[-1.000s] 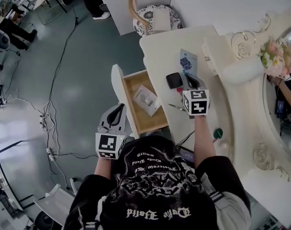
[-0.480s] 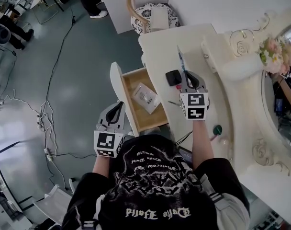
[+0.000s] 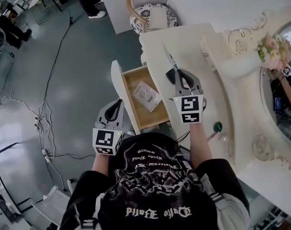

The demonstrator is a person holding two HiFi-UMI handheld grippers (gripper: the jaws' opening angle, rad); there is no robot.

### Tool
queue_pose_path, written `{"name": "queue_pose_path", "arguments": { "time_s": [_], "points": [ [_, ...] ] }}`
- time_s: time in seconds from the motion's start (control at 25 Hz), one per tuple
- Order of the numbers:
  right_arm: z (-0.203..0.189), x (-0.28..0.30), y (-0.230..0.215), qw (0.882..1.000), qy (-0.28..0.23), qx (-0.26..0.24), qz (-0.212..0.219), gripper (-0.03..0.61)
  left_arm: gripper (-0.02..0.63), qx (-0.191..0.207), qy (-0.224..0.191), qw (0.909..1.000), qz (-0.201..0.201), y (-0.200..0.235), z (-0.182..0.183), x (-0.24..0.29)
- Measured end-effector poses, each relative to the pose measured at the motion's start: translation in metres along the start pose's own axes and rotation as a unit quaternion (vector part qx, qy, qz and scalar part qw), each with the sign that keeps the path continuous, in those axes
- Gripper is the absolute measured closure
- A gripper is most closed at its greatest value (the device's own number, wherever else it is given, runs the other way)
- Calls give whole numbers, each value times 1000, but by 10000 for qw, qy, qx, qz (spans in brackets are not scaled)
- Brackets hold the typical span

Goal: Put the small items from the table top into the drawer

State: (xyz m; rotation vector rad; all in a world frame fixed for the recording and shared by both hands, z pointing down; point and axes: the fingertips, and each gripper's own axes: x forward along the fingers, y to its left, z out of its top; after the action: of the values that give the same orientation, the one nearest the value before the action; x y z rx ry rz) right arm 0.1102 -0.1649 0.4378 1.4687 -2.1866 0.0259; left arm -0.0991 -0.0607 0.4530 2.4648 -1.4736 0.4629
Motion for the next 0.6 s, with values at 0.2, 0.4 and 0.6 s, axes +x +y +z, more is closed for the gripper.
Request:
{"name": "queue_pose_path", "arguments": {
  "time_s": [0.2,0.4,0.6],
  "points": [
    [8,-6,14,10000,-80,-32,36,568,598,-35,-78,10000,-10,6,0,-6],
    [15,-14,30,9998,-166,-91,74,568,598,-78,-117,9999,-43,10,-3,-12],
    [19,-20,46,9996,-195,-187,130,568,598,-215,-212,9995,-65,15,-3,-17]
  ]
}}
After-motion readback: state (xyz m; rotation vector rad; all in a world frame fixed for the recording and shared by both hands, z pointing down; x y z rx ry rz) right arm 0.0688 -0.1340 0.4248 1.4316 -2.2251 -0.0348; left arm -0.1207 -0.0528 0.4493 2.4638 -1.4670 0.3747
